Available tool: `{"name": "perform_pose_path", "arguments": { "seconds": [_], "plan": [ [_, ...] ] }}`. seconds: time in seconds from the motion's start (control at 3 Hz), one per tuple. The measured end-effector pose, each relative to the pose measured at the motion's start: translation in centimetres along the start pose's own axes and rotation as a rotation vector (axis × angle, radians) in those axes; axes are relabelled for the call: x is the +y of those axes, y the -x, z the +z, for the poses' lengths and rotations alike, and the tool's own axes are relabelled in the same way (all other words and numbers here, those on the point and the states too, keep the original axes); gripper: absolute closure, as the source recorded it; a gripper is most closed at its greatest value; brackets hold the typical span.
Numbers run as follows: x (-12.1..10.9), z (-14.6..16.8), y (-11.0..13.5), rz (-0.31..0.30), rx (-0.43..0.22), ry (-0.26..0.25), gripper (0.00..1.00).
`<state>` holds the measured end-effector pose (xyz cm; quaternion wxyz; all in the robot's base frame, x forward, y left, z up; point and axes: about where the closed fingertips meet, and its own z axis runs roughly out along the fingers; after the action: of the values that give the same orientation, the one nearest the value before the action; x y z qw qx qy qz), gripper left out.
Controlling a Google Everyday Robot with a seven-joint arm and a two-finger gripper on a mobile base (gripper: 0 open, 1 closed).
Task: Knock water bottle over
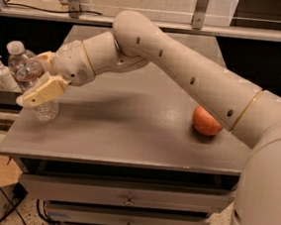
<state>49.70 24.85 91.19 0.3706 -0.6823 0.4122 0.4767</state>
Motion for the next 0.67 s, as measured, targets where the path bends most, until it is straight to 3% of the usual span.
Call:
{"name": "perform_pose_path", "arguments": {
  "seconds": [0.33, 0.67],
  "plan": [
    [-0.7, -1.3, -0.3, 0.033, -0.017, -0.035, 0.62],
    [-1.2, -4.4, -0.5, 0.047, 0.017, -0.098, 0.85]
  ]
}}
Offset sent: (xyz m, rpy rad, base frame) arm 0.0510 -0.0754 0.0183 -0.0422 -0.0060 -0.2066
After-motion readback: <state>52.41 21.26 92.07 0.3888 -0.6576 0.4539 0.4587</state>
